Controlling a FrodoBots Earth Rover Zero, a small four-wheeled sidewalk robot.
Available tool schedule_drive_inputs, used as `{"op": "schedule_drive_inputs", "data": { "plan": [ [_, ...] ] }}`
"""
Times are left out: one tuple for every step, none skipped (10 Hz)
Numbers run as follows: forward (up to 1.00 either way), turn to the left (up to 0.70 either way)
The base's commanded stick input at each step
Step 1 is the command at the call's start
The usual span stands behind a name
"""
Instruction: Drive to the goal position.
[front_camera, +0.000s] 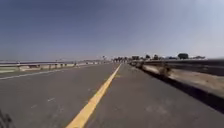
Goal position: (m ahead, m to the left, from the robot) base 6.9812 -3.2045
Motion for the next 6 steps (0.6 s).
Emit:
{"op": "schedule_drive_inputs", "data": {
  "plan": [
    [0.30,0.00],
    [0.30,0.00],
    [0.30,0.00],
    [0.30,0.00],
    [0.30,0.00],
    [0.30,0.00]
  ]
}}
